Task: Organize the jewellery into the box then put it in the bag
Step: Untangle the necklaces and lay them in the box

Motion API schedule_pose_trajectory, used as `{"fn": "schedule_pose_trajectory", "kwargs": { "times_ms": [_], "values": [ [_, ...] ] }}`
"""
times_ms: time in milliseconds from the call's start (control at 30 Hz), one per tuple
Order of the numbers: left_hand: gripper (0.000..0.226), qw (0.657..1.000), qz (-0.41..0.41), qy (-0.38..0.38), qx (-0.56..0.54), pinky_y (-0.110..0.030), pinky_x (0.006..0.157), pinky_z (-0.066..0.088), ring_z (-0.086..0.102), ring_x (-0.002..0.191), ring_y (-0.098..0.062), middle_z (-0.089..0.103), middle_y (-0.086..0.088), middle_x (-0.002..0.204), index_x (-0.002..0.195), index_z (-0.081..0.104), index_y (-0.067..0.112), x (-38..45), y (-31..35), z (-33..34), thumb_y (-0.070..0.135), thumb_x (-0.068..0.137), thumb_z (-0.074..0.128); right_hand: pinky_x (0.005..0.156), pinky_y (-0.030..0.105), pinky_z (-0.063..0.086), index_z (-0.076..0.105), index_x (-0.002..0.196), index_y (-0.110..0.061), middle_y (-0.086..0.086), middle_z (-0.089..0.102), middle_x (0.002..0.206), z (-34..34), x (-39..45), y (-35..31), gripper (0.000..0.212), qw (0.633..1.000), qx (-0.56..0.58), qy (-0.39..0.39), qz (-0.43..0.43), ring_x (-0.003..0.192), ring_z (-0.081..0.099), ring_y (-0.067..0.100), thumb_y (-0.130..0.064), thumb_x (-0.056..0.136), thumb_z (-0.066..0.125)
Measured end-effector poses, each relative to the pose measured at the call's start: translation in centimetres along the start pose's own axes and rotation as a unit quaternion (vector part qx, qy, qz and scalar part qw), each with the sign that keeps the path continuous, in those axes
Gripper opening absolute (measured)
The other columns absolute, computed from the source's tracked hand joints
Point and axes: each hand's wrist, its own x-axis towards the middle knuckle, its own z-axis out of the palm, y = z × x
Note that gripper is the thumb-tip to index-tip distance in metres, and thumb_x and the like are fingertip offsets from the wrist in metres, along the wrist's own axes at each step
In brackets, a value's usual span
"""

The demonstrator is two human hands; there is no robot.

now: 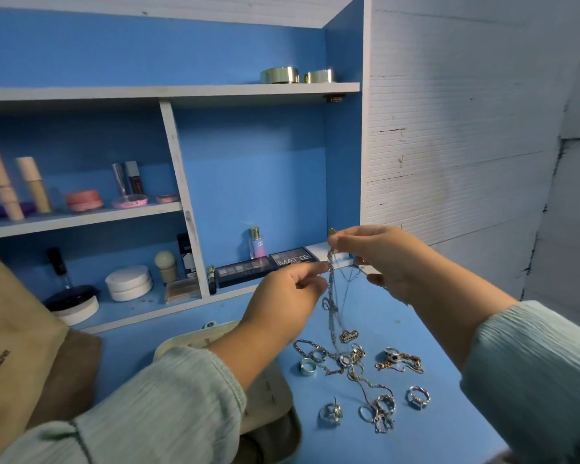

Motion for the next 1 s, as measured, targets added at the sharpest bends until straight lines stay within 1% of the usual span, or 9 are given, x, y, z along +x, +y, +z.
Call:
{"fn": "schedule_pose_trajectory", "kwargs": {
  "times_ms": [67,233,333,467,533,667,800,867,1000],
  "values": [
    [0.023,0.999,-0.016,-0.018,-0.031,-0.014,0.072,0.042,0.058,0.084,-0.006,0.063,0.017,0.087,0.112,0.064,0.032,0.1,0.2,0.0,0.021,0.092,0.058,0.065,0.025,0.035,0.070,0.085,-0.025,-0.010,0.063,0.092,-0.1,-0.2,-0.4,0.013,1.000,-0.024,-0.002,-0.010,0.083,0.049,0.007,-0.037,0.080,0.070],
    [0.020,0.995,-0.035,-0.014,-0.089,-0.016,0.077,0.044,0.061,0.094,-0.009,0.067,0.008,0.093,0.094,0.062,0.038,0.2,0.5,-0.2,0.019,0.090,0.060,0.055,0.023,0.036,0.065,0.078,-0.025,-0.005,0.059,0.080,-0.2,-0.3,-1.3,0.011,0.994,-0.096,0.012,-0.045,0.074,0.049,0.010,-0.035,0.082,0.069],
    [0.019,0.991,-0.058,-0.022,-0.117,-0.016,0.074,0.042,0.062,0.088,-0.006,0.068,0.010,0.091,0.102,0.065,0.032,0.2,0.8,-0.1,0.019,0.088,0.061,0.056,0.023,0.037,0.063,0.075,-0.023,0.002,0.060,0.085,-0.1,-0.2,-1.5,0.014,0.990,-0.128,0.017,-0.054,0.076,0.048,0.015,-0.033,0.080,0.071],
    [0.011,0.985,-0.085,-0.035,-0.148,-0.029,0.095,0.043,0.066,0.079,-0.006,0.070,0.015,0.075,0.099,0.065,0.028,0.5,0.8,-0.1,0.024,0.091,0.058,0.055,0.024,0.036,0.062,0.077,-0.019,0.006,0.060,0.087,0.1,0.0,-1.6,0.016,0.986,-0.152,0.016,-0.065,0.072,0.047,0.015,-0.032,0.080,0.072],
    [0.014,0.981,-0.093,-0.036,-0.165,-0.029,0.096,0.042,0.065,0.070,-0.005,0.069,0.013,0.067,0.100,0.065,0.024,0.7,0.9,0.0,0.026,0.095,0.052,0.053,0.024,0.035,0.063,0.078,-0.017,0.006,0.057,0.082,0.1,0.0,-1.7,0.018,0.985,-0.155,0.019,-0.068,0.066,0.044,0.014,-0.032,0.080,0.072],
    [0.020,0.980,-0.085,-0.058,-0.172,-0.025,0.084,0.052,0.062,0.058,-0.005,0.067,0.007,0.060,0.111,0.062,0.014,1.0,1.1,0.0,0.021,0.096,0.050,0.051,0.022,0.035,0.062,0.076,-0.015,0.010,0.067,0.083,0.3,0.3,-1.9,0.019,0.984,-0.157,0.019,-0.077,0.068,0.050,0.015,-0.030,0.081,0.070],
    [0.016,0.983,-0.078,-0.051,-0.156,-0.027,0.078,0.053,0.061,0.059,-0.008,0.067,0.007,0.058,0.105,0.062,0.013,1.4,1.1,0.3,0.021,0.093,0.056,0.055,0.023,0.041,0.062,0.075,-0.014,0.006,0.071,0.081,0.5,0.4,-2.0,0.018,0.985,-0.148,0.023,-0.084,0.069,0.058,0.015,-0.030,0.082,0.068],
    [0.011,0.986,-0.071,-0.030,-0.148,-0.024,0.072,0.052,0.059,0.057,-0.007,0.067,0.007,0.058,0.098,0.063,0.013,1.5,1.2,0.4,0.021,0.092,0.057,0.055,0.023,0.041,0.063,0.076,-0.013,0.004,0.070,0.076,0.5,0.3,-2.1,0.018,0.987,-0.137,0.022,-0.084,0.067,0.058,0.014,-0.029,0.083,0.068],
    [0.009,0.994,-0.051,0.026,-0.098,-0.021,0.064,0.044,0.056,0.055,-0.001,0.067,0.013,0.058,0.086,0.060,0.020,1.4,1.4,0.3,0.026,0.092,0.057,0.056,0.024,0.039,0.065,0.078,-0.010,0.009,0.072,0.081,0.3,0.1,-2.2,0.017,0.990,-0.105,0.032,-0.088,0.068,0.055,0.017,-0.025,0.084,0.068]
  ]
}}
